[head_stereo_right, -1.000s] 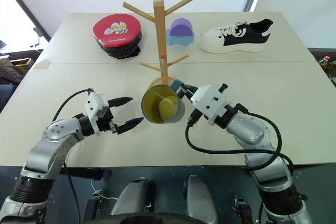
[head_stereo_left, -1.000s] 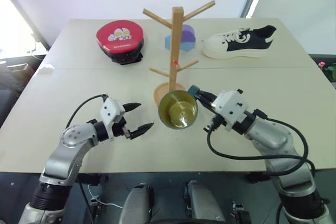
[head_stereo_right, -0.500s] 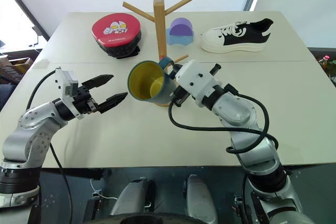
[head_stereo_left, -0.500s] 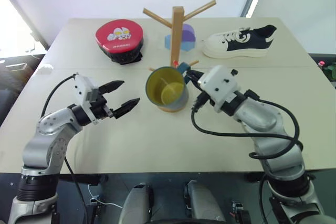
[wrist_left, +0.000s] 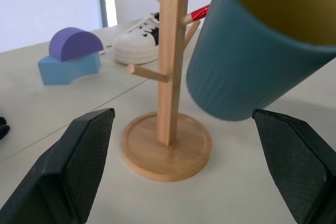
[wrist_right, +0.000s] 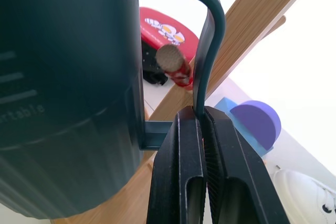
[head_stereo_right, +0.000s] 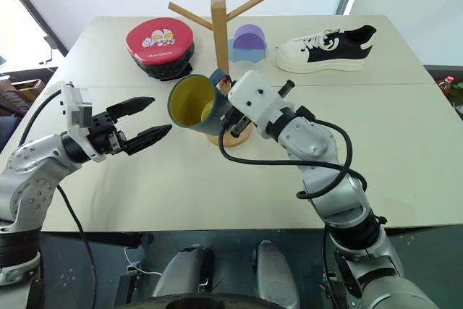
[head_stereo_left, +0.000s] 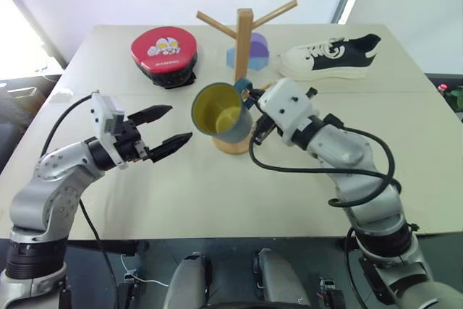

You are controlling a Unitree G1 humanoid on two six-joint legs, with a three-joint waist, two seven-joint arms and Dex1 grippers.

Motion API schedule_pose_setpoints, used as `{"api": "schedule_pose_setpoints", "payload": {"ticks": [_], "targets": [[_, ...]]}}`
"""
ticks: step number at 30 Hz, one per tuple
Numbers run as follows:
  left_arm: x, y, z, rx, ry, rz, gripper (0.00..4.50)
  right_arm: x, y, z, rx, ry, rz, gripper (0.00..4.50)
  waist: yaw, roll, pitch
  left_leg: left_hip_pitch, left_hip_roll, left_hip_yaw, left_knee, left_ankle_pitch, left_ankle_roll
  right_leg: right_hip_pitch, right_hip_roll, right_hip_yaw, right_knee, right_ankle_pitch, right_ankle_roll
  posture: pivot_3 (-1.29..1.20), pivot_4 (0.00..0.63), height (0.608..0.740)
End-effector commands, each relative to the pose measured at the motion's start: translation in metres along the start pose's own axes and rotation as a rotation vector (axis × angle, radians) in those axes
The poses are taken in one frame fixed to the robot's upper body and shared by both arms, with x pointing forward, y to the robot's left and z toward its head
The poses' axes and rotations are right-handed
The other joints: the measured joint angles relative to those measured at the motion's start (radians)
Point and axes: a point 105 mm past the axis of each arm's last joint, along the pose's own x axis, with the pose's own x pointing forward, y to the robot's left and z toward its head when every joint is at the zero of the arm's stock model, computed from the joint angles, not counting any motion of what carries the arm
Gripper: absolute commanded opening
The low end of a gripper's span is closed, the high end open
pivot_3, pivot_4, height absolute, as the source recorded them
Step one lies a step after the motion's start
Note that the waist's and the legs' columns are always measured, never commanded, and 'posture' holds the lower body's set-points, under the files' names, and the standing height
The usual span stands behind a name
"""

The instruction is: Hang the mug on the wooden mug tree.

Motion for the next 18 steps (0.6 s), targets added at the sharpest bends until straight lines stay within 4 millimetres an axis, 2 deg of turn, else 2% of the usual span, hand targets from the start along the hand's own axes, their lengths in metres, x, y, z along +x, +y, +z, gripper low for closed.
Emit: {"api": "schedule_pose_setpoints", "payload": {"ticks": [1, 13, 17, 18], "targets": [[-0.0016, -0.0055, 0.0224, 0.056, -0.044, -0.018, 4.5, 0.0026, -0.0067, 0.01, -0.008, -0.022, -0.036, 0.02, 0.0, 0.0, 0.0, 0.0, 0.0, 0.0, 0.0, 0.0, 0.0, 0.0, 0.0, 0.0, 0.0, 0.0, 0.0, 0.0, 0.15, 0.735], [0.0022, -0.0129, 0.0284, 0.06, -0.056, -0.039, 4.5, 0.0089, -0.0069, 0.0032, 0.004, 0.034, -0.036, 0.02, 0.0, 0.0, 0.0, 0.0, 0.0, 0.0, 0.0, 0.0, 0.0, 0.0, 0.0, 0.0, 0.0, 0.0, 0.0, 0.0, 0.15, 0.735], [0.0033, -0.0139, 0.0268, 0.055, -0.058, -0.04, 4.5, 0.0085, -0.01, 0.0055, -0.001, 0.025, -0.057, 1.44, -0.001, 0.0, 0.0, 0.0, 0.0, 0.0, 0.0, 0.0, 0.0, 0.0, 0.001, 0.0, 0.0, 0.0, 0.0, 0.0, 0.15, 0.735], [0.0035, -0.014, 0.0264, 0.054, -0.058, -0.04, 4.5, 0.0078, -0.0114, 0.0066, -0.003, 0.021, -0.064, 2.04, -0.001, 0.0, 0.0, 0.0, 0.0, 0.0, 0.0, 0.0, 0.0, 0.0, 0.001, 0.0, 0.0, 0.0, 0.0, 0.0, 0.15, 0.735]]}}
